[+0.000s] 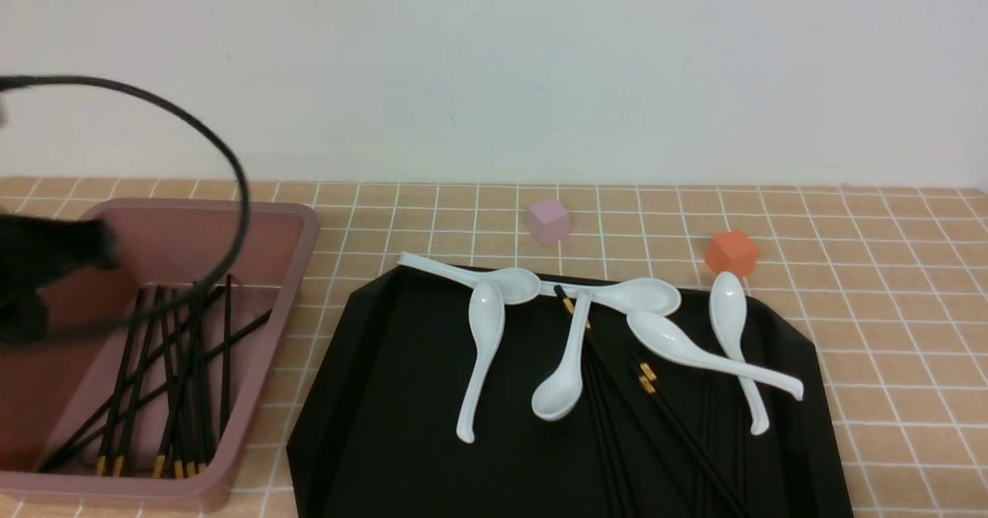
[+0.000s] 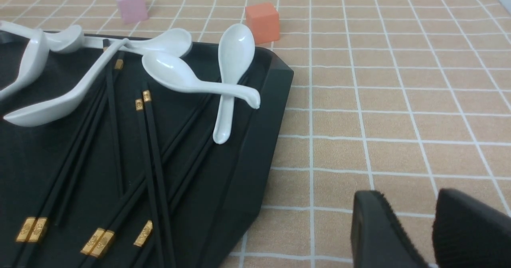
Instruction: On brown tablecloth take chopsticks from black tray and put them in box.
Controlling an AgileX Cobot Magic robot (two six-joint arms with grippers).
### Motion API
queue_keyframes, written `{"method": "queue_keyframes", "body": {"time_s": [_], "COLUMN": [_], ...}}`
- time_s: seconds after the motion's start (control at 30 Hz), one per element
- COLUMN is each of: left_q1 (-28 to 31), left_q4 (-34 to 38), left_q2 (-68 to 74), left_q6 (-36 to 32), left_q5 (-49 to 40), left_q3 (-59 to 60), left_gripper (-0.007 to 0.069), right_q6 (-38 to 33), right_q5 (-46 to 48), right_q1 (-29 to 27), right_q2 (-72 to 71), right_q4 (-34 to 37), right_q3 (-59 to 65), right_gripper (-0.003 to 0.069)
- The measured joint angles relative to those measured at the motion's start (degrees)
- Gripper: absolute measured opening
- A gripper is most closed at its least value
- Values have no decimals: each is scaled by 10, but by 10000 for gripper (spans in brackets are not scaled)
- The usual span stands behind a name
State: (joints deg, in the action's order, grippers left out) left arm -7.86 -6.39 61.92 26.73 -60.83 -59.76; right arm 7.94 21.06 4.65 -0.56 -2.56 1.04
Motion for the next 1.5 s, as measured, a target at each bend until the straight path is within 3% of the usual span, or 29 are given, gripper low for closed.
{"method": "queue_keyframes", "body": {"time_s": [0.27,0.5,1.17,1.5], "left_q1": [0,0,0,0], "left_q4": [137,157,120,111], "left_q2": [-309,-504,-513,-542], "left_q6": [-55,-33,-34,-69], "left_q5": [129,193,227,373], "left_q3": [185,321,349,487], "left_gripper": [-13,-13,-13,-13], "right_q6": [0,0,0,0], "right_q5": [0,0,0,0], "right_q1": [0,0,0,0], "right_q2": [0,0,0,0], "right_q4": [0,0,0,0], "right_q3": [0,0,0,0], "right_gripper": [240,240,240,240]}}
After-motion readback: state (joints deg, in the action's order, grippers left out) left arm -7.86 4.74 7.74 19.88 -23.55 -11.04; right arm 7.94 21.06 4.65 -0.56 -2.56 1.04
